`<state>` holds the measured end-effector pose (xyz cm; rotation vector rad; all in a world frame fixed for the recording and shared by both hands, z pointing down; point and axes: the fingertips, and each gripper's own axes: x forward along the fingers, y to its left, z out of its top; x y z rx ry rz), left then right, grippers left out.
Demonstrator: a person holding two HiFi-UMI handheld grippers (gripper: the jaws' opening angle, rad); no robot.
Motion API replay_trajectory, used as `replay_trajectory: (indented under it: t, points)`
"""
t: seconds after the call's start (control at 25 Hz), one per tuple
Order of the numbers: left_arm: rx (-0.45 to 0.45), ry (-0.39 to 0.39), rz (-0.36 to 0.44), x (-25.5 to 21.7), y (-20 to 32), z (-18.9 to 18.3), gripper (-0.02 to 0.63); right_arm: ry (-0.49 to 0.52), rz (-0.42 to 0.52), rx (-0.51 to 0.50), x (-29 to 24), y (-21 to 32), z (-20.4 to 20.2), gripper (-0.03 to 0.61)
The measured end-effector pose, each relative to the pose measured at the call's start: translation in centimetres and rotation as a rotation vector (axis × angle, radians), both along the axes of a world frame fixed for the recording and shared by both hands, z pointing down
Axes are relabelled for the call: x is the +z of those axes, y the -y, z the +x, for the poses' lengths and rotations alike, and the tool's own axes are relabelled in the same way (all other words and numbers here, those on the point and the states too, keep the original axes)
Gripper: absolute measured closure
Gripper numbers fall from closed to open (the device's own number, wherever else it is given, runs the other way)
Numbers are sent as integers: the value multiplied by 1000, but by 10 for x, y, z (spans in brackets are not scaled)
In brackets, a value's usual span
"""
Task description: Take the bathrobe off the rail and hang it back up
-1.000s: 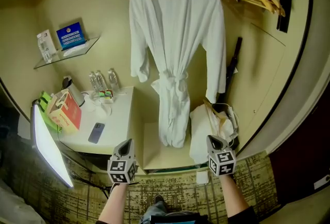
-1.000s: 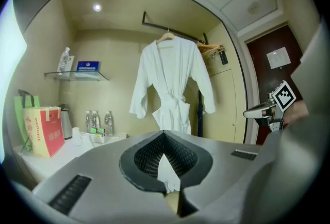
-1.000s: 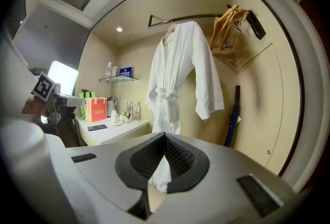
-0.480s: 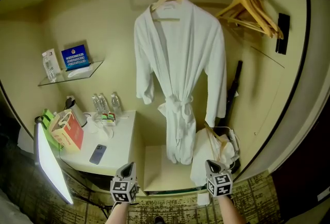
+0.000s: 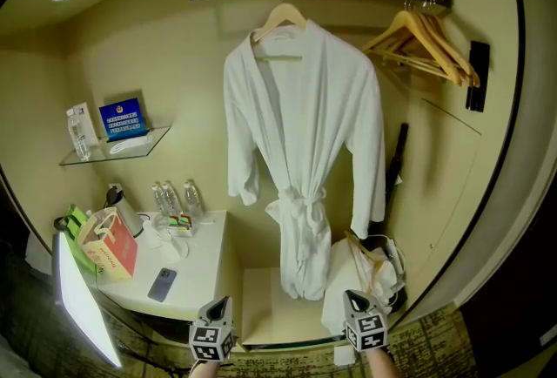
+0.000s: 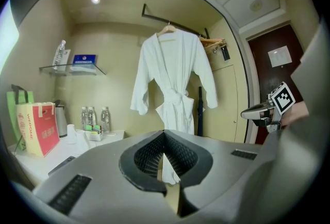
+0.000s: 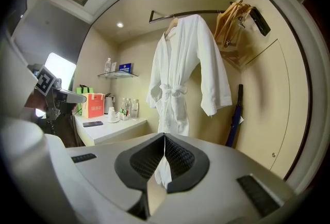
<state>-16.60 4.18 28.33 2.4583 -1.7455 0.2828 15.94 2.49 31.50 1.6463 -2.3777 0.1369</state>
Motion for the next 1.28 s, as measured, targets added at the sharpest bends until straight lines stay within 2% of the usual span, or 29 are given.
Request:
replay_trajectory:
  t: [0.36,0.64,0.72,0.8,1.08,1.28]
  points:
    - [41,15,4,2,32,2,612,-56,26,-11,-7,31,-15,537]
    - [59,11,6,1,59,-8,612,-56,34,8,-9,54,-31,534]
    - [67,10,15,-3,67,-10,612,-56,36,4,-12,61,-38,492]
    - [71,-4,25,-11,76,-10,612,-46,47,-8,-24,68,-50,489]
    - [134,-18,87,-36,119,-14,612,-129,197,12,-99,105,-74,449]
    - [158,-58,145,-67,159,-11,612,-197,364,64,-189,135,-76,408]
